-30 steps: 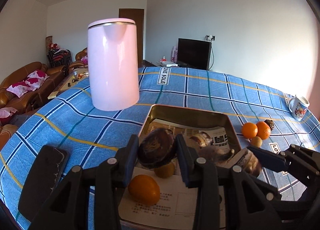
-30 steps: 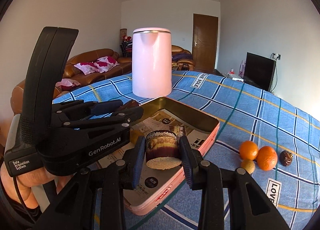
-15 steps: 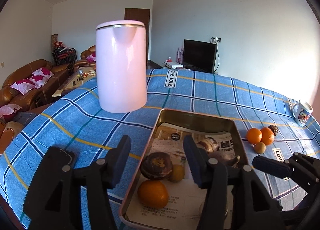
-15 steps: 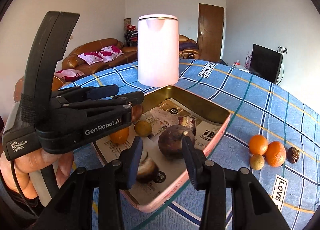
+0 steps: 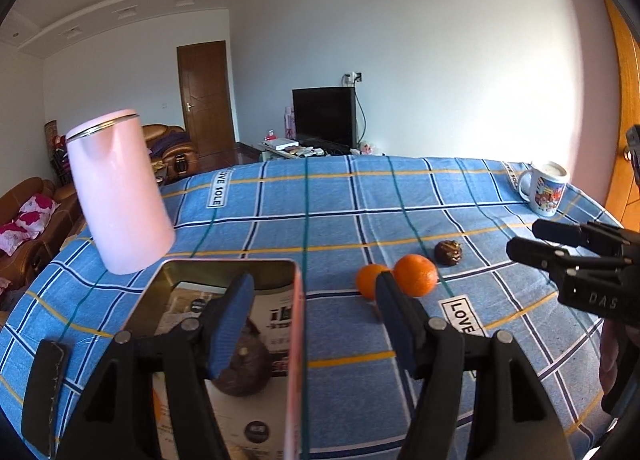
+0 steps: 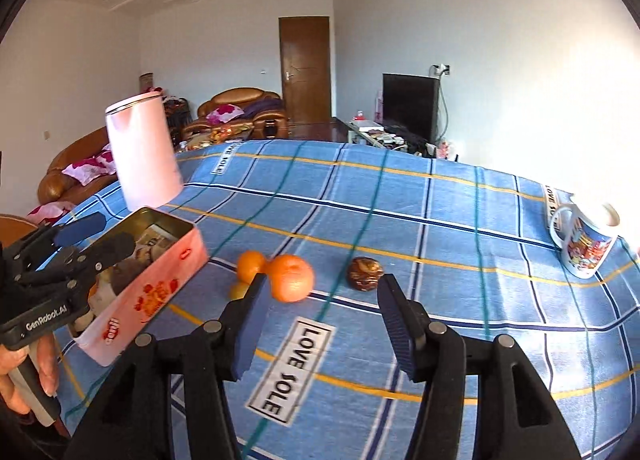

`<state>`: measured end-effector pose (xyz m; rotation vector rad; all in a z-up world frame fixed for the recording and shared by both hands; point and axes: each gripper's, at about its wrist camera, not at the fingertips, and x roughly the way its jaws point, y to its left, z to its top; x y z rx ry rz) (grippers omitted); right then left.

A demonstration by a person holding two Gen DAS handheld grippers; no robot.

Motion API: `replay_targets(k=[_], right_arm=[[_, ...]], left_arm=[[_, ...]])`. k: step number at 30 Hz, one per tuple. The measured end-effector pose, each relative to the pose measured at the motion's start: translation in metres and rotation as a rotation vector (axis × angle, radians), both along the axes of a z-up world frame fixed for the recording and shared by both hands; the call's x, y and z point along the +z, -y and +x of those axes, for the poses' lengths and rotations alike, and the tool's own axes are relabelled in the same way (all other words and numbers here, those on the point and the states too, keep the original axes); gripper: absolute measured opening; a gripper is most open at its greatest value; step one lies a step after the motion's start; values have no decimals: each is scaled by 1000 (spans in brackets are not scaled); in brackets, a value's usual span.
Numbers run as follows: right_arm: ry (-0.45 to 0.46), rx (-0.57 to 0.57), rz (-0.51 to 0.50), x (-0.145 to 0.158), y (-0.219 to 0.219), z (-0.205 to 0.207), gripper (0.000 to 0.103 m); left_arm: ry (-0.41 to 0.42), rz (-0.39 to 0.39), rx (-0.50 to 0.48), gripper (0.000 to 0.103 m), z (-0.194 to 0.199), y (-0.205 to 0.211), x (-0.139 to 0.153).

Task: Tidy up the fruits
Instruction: 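Grasp the small yellow fruit with the left tool while the right grasps a brown date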

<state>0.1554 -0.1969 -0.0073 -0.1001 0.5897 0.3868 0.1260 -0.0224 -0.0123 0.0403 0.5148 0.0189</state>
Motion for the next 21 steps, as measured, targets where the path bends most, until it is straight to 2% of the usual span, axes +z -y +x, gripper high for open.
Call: replay_targets(k=[10, 11, 13, 14, 21], right_arm=[[-68, -114, 27, -11, 45, 36, 57], [-85, -124, 42, -13, 47, 43, 57], [-118, -142, 66, -18, 49, 55, 57], [-128, -150, 75, -20, 49, 61, 57], [-191, -157, 72, -37, 30, 90, 57]], left_arm=[[-154, -11, -53, 65, 47, 34, -29], [-167, -13, -53, 64, 51, 35, -32], [-201, -24, -59, 53, 58, 35, -37], [-216, -35, -63, 51, 60, 34, -39], [-266, -52, -92, 48, 71, 35, -48]])
